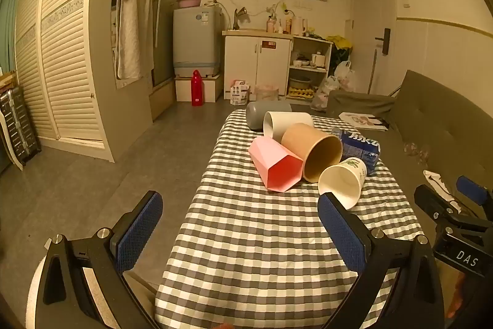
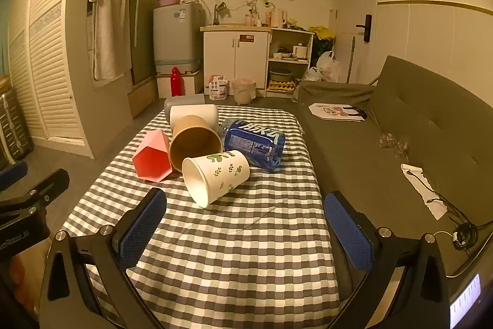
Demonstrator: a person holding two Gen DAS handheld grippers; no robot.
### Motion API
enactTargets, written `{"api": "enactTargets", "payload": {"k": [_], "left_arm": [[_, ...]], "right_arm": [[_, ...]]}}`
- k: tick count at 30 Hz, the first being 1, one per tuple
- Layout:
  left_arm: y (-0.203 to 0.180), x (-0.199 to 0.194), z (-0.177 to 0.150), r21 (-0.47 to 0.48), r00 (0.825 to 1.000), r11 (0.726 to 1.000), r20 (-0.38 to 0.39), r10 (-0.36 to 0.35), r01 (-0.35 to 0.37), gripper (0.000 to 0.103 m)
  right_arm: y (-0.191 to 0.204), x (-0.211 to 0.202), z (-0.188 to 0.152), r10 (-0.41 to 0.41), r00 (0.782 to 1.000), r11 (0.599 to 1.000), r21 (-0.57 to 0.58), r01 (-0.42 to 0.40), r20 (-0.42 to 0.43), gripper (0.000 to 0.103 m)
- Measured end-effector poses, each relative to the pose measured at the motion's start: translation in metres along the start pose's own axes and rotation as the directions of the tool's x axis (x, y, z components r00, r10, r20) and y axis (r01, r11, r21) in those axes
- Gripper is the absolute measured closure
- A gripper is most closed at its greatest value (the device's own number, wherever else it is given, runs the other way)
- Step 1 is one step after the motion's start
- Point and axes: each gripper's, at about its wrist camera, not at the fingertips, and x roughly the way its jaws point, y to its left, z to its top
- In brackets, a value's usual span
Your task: Flip cup upside down
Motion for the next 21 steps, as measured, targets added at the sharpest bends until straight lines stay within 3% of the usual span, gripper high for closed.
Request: {"api": "enactTargets", "payload": {"k": [21], "left_arm": [[-0.0044,-0.0007,-0.0005,0.009,1.000,1.000,0.019,0.002,-0.002,0.000]], "right_arm": [[0.0017,0.0009,0.0026,0.007,1.000,1.000,0.005,-0.007,-0.005,0.000]]}}
